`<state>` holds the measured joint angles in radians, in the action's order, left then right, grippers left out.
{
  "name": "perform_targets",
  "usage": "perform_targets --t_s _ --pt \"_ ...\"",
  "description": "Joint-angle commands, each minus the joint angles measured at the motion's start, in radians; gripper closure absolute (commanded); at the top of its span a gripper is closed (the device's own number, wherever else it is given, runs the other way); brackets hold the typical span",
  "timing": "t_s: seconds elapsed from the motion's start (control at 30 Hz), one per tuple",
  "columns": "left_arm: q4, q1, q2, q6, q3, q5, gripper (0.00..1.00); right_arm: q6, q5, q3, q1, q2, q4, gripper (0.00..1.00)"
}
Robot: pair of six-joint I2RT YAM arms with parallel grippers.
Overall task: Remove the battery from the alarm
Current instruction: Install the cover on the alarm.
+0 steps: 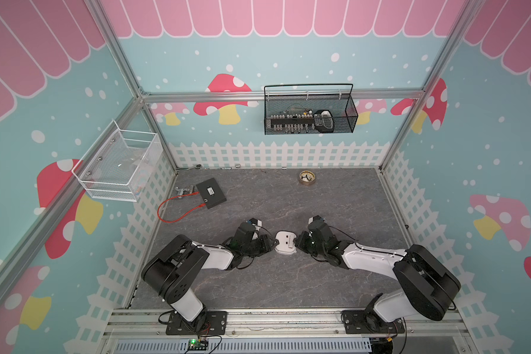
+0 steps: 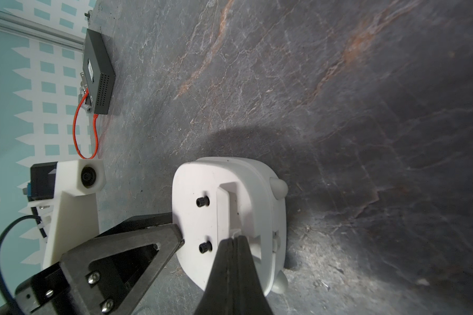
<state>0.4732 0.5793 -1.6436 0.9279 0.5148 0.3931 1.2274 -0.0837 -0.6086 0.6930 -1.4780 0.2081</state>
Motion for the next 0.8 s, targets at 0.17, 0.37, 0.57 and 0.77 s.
perform_targets --t_s 0.17,0.37,0.57,0.77 --pt "-0.018 0.004 0.001 -0.016 -0.010 -0.005 0.54 -0.012 -0.021 0.001 -0.007 -0.027 0.003 1.00" --pt "-0.019 0.004 0.000 -0.018 -0.008 -0.004 0.54 -0.010 -0.034 0.000 -0.007 -0.039 0.007 1.00" --pt "-0.021 0.003 -0.001 -0.020 -0.006 -0.004 0.54 -0.008 -0.035 0.000 -0.007 -0.039 -0.001 0.93" --pt "-0.021 0.003 0.001 -0.020 -0.004 -0.004 0.55 -0.012 -0.038 -0.004 -0.007 -0.038 -0.018 0.93"
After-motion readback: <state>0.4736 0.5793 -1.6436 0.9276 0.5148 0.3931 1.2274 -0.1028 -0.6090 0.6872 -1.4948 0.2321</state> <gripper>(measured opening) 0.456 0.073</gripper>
